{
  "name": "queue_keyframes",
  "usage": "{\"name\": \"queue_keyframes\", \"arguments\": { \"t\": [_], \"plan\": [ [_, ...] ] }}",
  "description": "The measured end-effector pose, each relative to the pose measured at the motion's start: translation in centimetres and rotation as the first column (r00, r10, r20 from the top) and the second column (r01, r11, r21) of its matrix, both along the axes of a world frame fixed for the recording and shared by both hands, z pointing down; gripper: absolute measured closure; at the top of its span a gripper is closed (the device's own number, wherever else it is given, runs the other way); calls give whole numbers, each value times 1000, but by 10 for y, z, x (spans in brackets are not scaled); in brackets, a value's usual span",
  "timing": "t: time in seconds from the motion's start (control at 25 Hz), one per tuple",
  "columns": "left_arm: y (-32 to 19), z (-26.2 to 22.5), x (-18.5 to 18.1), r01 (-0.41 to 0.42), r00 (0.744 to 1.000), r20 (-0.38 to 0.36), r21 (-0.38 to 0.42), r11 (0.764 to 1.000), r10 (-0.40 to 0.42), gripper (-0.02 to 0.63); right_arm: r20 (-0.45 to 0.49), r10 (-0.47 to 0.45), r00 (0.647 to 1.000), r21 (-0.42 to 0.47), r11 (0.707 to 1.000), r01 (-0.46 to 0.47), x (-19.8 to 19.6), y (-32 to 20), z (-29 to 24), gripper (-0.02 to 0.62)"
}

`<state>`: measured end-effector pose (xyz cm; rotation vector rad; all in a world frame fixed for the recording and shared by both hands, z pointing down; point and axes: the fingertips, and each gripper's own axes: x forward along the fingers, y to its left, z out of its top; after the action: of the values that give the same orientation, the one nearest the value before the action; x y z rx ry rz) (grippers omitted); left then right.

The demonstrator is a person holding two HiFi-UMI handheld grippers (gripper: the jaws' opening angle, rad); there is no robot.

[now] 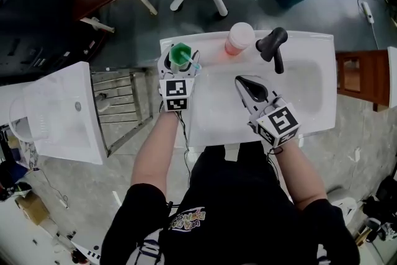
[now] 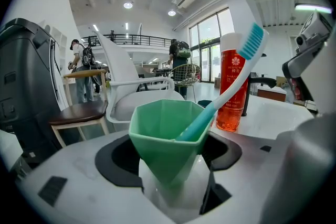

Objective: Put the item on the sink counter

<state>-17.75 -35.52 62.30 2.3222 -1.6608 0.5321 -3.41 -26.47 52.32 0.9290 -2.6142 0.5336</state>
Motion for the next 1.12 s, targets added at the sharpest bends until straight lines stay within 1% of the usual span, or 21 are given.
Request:
{"name": "queue_keyframes", "arguments": {
  "t": [0.48, 0.68, 1.12],
  "plan": [
    [-5, 5, 2, -2, 1000, -9, 12, 1000, 2, 287, 3, -4, 1000, -6, 1000, 4, -2, -4, 2, 541],
    [-5, 5, 1, 14, 1000, -16, 17, 1000, -14, 285, 5, -6, 1000, -11, 1000, 6, -2, -1, 4, 541],
    [1, 7, -1, 32, 999, -25, -3, 999, -32, 285, 5, -5, 1000, -6, 1000, 5, -1, 3, 1, 541]
  ]
}}
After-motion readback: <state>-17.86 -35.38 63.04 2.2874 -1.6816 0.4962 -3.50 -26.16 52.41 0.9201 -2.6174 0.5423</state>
